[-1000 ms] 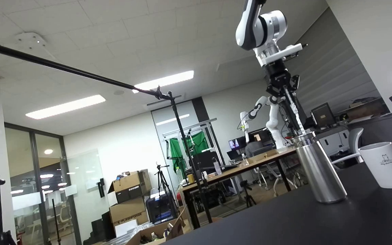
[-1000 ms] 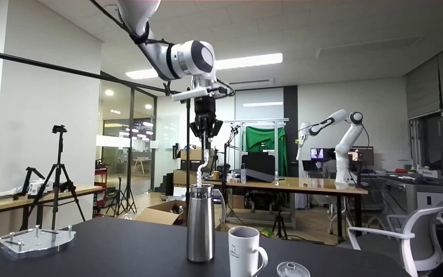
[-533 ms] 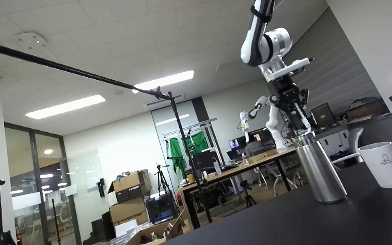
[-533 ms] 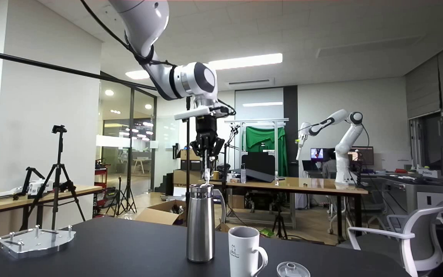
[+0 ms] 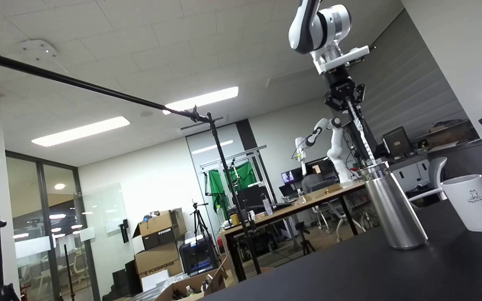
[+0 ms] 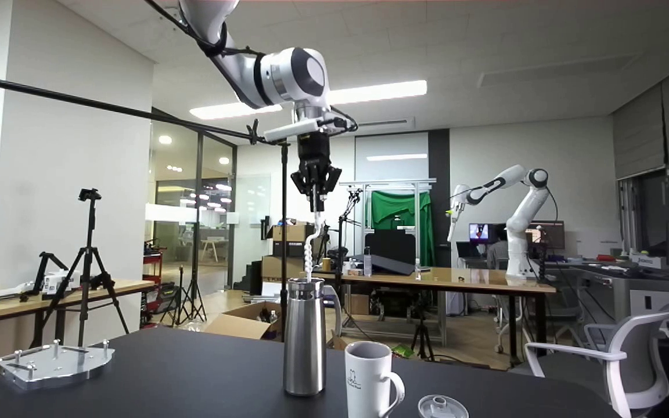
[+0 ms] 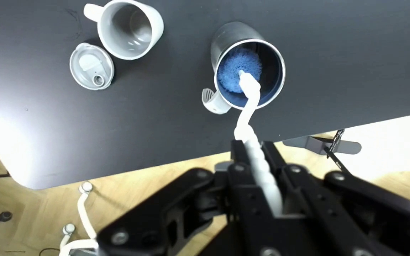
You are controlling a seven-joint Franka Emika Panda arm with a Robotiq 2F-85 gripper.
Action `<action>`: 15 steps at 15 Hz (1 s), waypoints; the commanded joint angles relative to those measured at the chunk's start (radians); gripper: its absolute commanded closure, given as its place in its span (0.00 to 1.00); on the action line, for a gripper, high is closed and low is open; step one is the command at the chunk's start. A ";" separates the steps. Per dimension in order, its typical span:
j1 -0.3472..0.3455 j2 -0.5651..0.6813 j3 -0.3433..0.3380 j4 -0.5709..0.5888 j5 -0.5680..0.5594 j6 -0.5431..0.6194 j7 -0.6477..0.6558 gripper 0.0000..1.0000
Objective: Stir the contents in the silver flask.
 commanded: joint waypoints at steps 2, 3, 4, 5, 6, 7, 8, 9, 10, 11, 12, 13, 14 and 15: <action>-0.020 0.081 0.010 -0.065 0.043 0.029 -0.004 0.96; -0.017 0.101 0.010 -0.072 0.042 0.025 -0.004 0.96; -0.010 0.115 0.007 -0.070 0.028 0.019 -0.001 0.96; -0.005 0.126 0.004 -0.061 0.017 0.004 0.001 0.96; 0.005 0.117 -0.004 -0.040 -0.005 -0.018 0.006 0.96; 0.011 0.100 -0.008 -0.019 -0.027 -0.041 0.005 0.96; 0.019 0.079 -0.012 -0.006 -0.054 -0.062 0.005 0.96; 0.022 0.064 -0.013 0.006 -0.073 -0.075 0.004 0.96; 0.023 0.050 -0.012 0.018 -0.085 -0.078 0.000 0.96; 0.017 0.037 -0.006 0.027 -0.080 -0.075 -0.008 0.96; 0.007 0.027 0.001 0.028 -0.060 -0.063 -0.012 0.96; -0.002 0.018 0.006 0.020 -0.040 -0.041 -0.015 0.96; -0.010 0.018 0.009 0.005 -0.017 -0.018 -0.010 0.96; -0.015 0.020 0.012 -0.009 0.001 -0.004 -0.012 0.96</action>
